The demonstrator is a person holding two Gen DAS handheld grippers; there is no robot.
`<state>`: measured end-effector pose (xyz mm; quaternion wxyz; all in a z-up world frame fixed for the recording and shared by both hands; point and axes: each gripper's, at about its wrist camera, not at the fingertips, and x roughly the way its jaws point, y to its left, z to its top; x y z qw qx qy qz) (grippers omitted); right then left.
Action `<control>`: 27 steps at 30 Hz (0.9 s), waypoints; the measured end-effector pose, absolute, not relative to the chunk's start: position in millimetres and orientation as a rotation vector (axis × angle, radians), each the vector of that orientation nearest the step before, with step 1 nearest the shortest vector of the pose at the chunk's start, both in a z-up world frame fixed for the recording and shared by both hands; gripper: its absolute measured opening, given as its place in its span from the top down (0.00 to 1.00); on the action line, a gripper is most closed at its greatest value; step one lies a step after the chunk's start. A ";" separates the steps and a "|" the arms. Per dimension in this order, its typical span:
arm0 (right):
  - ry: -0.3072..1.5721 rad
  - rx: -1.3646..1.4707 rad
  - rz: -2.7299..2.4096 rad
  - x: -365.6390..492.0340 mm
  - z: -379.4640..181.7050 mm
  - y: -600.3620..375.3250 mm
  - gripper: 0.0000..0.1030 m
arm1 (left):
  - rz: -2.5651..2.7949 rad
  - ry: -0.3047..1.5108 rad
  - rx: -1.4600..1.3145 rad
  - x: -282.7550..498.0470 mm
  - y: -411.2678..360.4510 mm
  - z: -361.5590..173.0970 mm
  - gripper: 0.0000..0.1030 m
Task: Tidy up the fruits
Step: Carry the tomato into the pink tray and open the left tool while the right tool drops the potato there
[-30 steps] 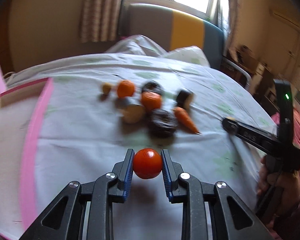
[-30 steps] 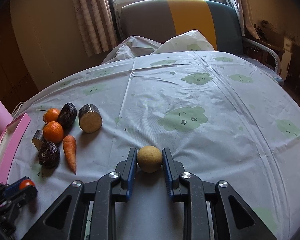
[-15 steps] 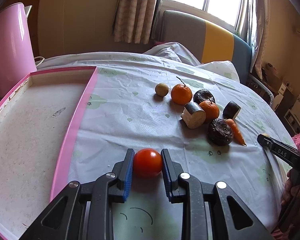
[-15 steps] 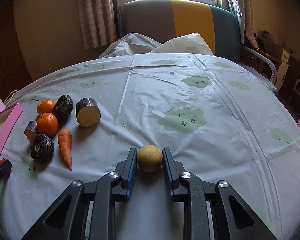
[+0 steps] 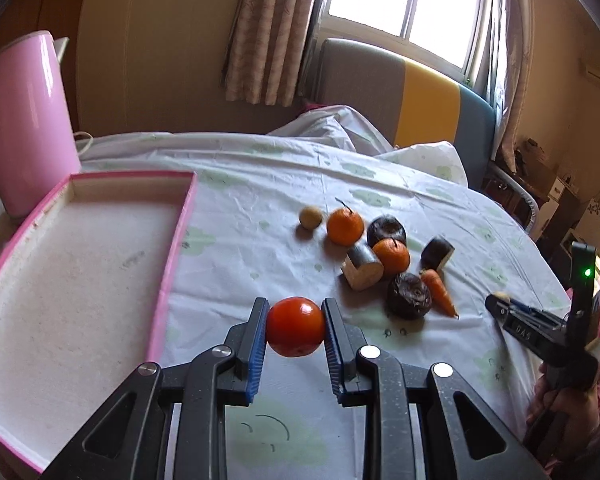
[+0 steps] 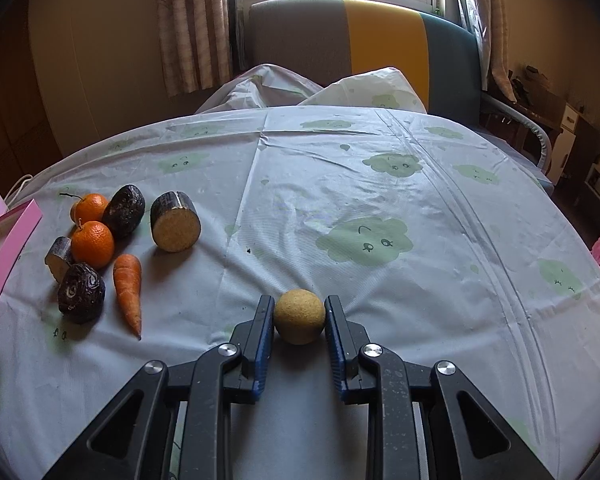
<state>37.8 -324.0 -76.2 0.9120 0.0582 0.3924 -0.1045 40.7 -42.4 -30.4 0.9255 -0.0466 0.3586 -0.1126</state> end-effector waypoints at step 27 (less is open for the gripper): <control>0.810 0.043 -0.104 42.2 -43.1 -273.5 0.76 | 0.112 0.877 -0.252 48.9 106.7 -50.3 0.63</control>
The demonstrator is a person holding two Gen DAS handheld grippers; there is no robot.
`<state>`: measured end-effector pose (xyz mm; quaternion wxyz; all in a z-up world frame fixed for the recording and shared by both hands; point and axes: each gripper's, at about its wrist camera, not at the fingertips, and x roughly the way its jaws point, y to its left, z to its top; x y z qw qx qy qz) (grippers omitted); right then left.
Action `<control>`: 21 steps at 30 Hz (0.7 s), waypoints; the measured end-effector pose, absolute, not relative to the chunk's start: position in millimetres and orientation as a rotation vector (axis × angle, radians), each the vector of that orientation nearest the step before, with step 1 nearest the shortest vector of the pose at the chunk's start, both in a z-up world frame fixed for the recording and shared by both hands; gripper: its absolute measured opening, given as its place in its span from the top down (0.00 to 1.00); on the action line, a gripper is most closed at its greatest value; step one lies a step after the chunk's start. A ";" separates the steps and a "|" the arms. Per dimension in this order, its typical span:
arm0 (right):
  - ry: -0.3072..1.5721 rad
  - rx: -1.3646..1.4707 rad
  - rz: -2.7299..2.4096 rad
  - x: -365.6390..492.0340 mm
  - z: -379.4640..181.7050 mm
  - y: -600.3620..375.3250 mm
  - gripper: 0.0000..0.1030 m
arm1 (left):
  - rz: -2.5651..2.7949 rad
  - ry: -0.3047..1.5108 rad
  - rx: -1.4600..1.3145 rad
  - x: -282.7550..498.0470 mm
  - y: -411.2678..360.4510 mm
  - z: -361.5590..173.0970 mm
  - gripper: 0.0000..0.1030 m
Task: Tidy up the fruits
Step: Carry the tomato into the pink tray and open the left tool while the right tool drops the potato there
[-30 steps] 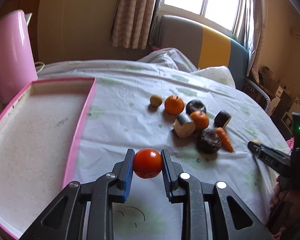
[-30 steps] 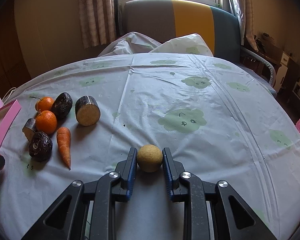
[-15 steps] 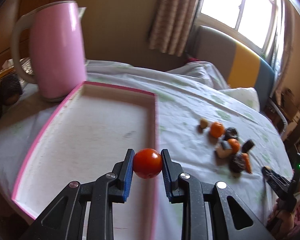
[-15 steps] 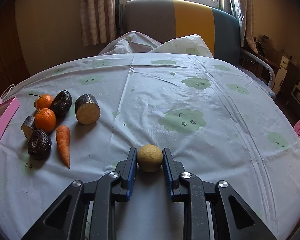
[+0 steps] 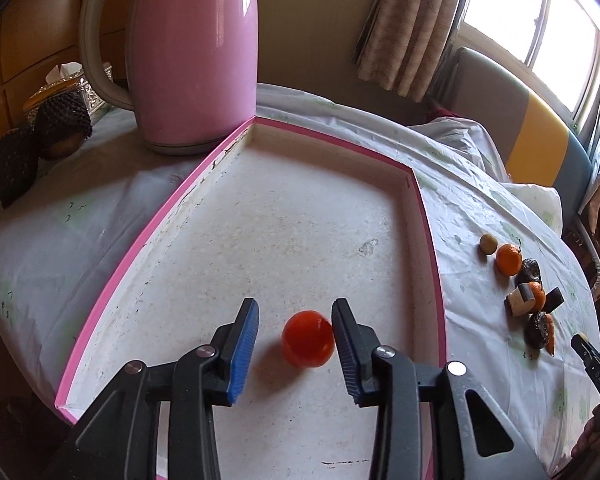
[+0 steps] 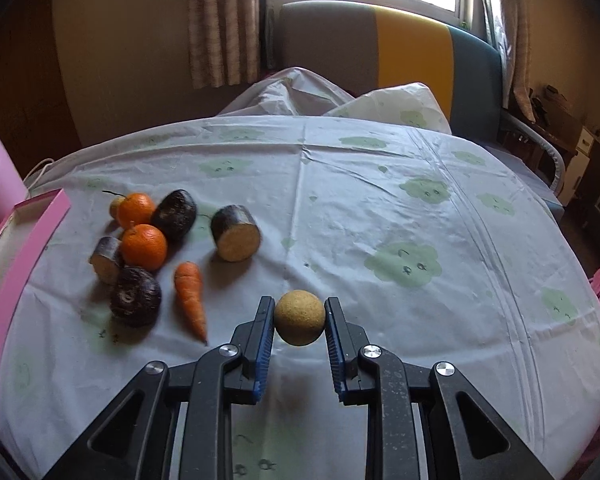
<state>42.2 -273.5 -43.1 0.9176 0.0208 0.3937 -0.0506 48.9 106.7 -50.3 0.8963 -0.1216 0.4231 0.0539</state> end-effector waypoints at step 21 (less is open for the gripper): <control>0.878 0.033 0.574 91.7 -21.0 -23.7 0.74 | 0.149 0.820 -0.256 28.2 126.5 -29.5 0.62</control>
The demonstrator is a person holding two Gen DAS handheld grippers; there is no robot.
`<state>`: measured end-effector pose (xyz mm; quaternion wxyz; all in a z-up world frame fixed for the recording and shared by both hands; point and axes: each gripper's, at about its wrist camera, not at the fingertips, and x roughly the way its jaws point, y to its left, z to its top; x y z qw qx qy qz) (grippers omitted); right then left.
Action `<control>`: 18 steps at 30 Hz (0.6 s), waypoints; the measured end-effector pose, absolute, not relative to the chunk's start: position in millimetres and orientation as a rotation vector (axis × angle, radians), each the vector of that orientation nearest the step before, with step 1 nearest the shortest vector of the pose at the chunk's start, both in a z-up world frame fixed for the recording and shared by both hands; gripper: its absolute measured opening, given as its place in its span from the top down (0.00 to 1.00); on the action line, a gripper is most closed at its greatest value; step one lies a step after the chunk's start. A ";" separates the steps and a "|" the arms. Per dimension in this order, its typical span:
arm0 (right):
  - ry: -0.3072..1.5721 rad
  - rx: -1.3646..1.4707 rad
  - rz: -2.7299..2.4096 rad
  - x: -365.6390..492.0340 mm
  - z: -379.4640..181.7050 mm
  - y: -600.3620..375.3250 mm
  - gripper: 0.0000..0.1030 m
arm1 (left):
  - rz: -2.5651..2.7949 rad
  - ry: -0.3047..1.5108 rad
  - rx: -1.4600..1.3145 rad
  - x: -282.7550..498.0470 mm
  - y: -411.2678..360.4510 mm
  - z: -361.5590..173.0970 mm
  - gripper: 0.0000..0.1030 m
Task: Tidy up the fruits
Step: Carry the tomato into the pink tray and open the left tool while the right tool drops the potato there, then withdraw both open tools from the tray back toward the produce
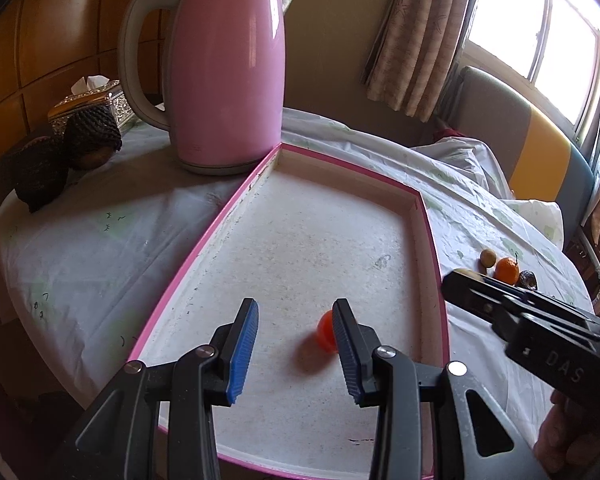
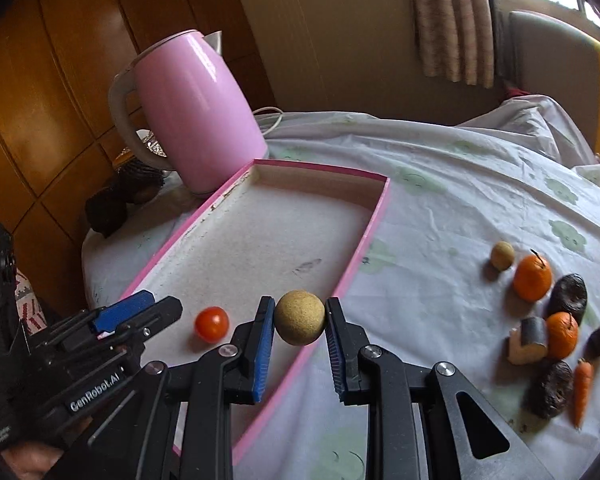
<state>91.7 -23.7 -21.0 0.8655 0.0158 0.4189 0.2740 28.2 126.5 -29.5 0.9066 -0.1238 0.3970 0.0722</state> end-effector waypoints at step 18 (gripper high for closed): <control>0.828 0.098 0.345 61.8 -20.9 -88.3 0.43 | 0.081 0.799 -0.204 23.0 100.7 -22.2 0.62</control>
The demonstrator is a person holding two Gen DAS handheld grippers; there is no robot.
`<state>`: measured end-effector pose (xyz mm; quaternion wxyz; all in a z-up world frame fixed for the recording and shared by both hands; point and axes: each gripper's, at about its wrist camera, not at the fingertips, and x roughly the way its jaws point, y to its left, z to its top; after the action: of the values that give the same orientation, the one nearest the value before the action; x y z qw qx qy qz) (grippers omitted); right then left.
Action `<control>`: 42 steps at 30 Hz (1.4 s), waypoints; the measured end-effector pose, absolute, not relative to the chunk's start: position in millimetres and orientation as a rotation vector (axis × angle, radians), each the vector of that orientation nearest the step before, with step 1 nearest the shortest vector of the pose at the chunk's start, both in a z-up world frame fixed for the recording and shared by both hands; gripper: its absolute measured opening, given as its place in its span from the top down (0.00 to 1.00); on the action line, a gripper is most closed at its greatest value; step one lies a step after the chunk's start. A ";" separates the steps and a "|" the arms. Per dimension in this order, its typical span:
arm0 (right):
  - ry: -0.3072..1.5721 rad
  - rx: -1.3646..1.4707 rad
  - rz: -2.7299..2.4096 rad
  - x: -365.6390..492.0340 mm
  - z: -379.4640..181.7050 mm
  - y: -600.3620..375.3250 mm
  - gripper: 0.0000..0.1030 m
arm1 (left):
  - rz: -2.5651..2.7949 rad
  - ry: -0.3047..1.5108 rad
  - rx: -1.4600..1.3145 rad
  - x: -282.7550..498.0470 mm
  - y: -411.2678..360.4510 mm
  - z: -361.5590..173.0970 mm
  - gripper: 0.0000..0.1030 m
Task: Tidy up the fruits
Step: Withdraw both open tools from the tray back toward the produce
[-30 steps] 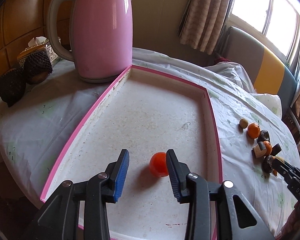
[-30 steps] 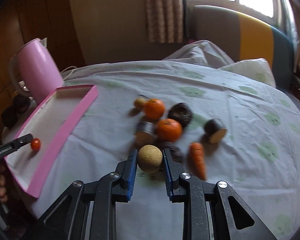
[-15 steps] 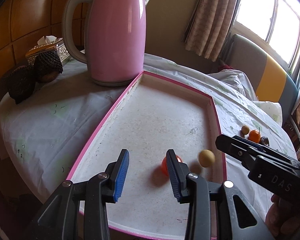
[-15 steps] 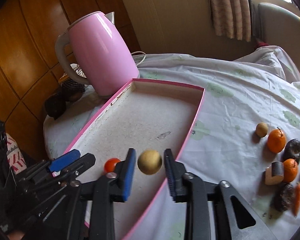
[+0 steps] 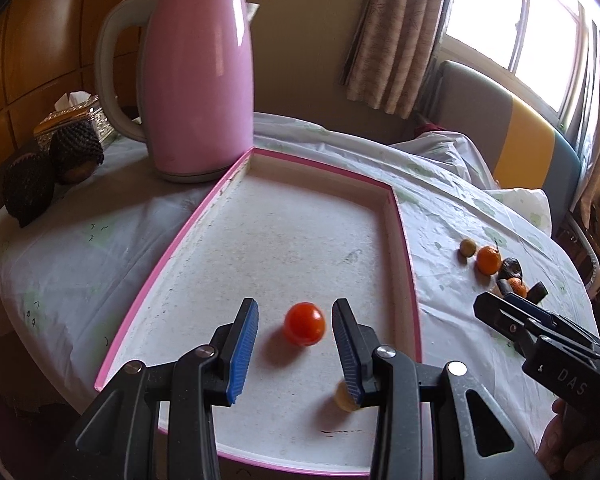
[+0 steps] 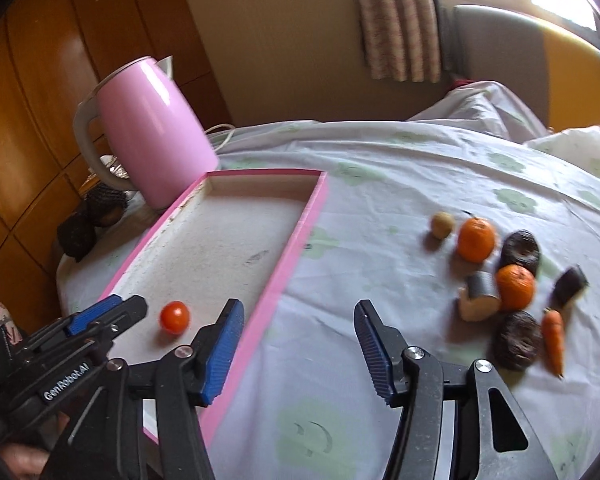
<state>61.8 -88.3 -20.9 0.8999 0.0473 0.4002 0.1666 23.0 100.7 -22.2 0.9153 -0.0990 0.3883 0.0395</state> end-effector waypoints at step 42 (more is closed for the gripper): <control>0.790 0.121 -0.364 37.3 -54.5 -330.4 0.38 | -0.335 0.947 -0.055 39.4 -51.1 -34.8 0.62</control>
<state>37.3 -330.4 -54.5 0.9052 0.0585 0.3823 -0.1762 39.4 -51.1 -34.8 0.8761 -0.0264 0.4538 -0.1604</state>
